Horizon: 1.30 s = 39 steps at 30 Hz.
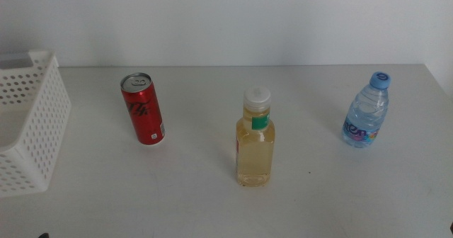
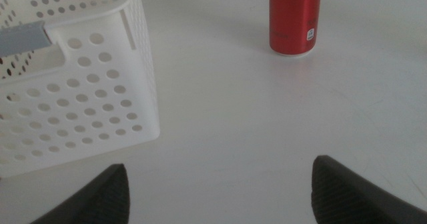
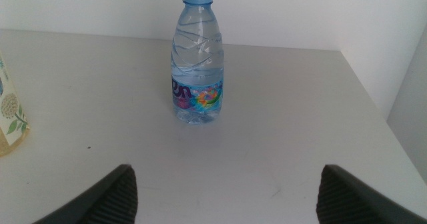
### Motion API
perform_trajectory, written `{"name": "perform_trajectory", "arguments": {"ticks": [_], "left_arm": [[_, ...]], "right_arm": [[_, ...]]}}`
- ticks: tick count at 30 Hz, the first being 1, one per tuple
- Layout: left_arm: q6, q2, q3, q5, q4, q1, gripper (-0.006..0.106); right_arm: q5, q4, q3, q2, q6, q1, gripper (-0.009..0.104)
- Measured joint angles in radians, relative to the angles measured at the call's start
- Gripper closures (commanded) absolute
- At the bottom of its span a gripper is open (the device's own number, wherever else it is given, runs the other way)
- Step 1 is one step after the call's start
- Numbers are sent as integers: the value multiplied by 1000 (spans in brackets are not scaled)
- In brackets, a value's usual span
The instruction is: Use arms to grab the bottles and put them into the dustbin to the left of the table.
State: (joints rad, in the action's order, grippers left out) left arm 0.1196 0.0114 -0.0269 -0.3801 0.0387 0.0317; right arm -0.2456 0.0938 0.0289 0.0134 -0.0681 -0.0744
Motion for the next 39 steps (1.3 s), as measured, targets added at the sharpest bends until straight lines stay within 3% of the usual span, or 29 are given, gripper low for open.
{"name": "perform_trajectory", "arguments": {"ticks": [4,9,16,24,29,39], "left_arm": [[0,-60,-1,88,-3,28,7],[0,-337,-1,318,-3,115,7],[0,-816,0,831,-3,259,7],[-32,-1184,2,1319,8,277,7],[-32,-1260,4,1444,20,277,7],[-37,-1270,8,1465,41,277,7]], "right_arm": [[0,0,0,0,0,0,22],[0,0,0,0,0,0,22],[0,0,0,0,0,0,22],[0,0,0,0,0,0,22],[0,0,0,0,0,0,22],[0,0,0,0,0,0,22]]}}
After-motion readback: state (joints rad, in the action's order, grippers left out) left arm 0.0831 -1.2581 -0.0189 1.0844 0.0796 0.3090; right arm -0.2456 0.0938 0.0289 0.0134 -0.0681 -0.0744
